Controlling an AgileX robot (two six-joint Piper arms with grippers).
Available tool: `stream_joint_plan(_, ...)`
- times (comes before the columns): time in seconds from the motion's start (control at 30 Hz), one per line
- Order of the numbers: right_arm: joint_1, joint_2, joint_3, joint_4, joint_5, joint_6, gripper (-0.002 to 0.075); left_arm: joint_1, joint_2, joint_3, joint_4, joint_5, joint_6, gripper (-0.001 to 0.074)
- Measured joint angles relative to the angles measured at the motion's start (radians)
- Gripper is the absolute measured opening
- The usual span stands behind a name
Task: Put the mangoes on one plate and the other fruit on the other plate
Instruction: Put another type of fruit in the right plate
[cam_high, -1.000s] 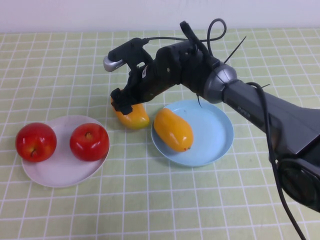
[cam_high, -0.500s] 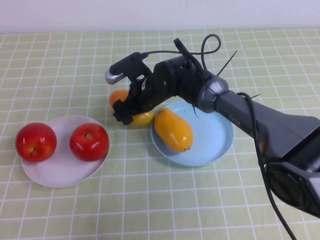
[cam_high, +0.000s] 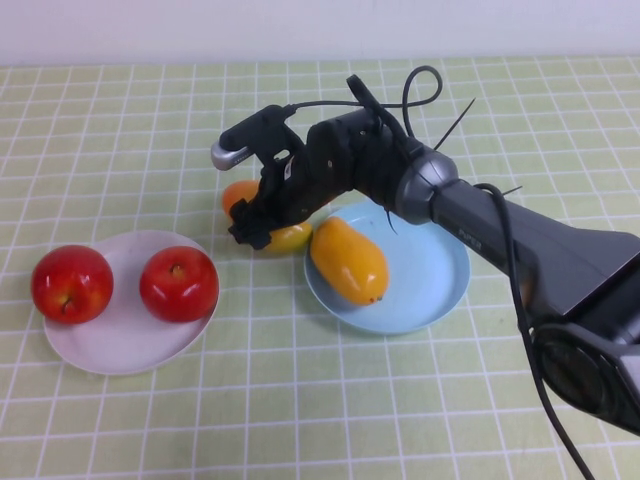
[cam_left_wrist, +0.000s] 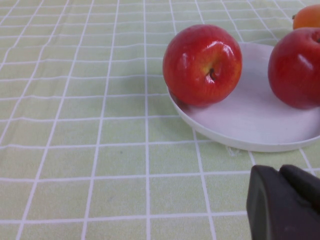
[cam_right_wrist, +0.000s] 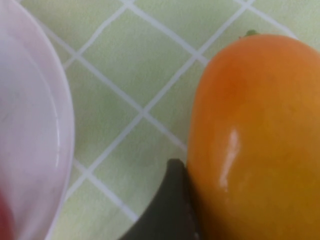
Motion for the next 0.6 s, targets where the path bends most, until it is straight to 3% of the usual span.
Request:
stream_joint_plan(0.17,0.002,-0.052,-0.01,-0.038,0.102,0.03,0.0587,0.0,0.0,0.0,0.0,0.0,0.0,0.0002)
stream_joint_plan(0.47,-0.007,-0.275,-0.017,-0.23,0.354,0.36,0.0587,0.0,0.0,0.0,0.0,0.0,0.0,0.0002)
stream_joint_plan(0.6,-0.029,-0.341,0.016,-0.28,0.466,0.403,0.0587,0.0,0.0,0.0,0.0,0.0,0.0,0.0002)
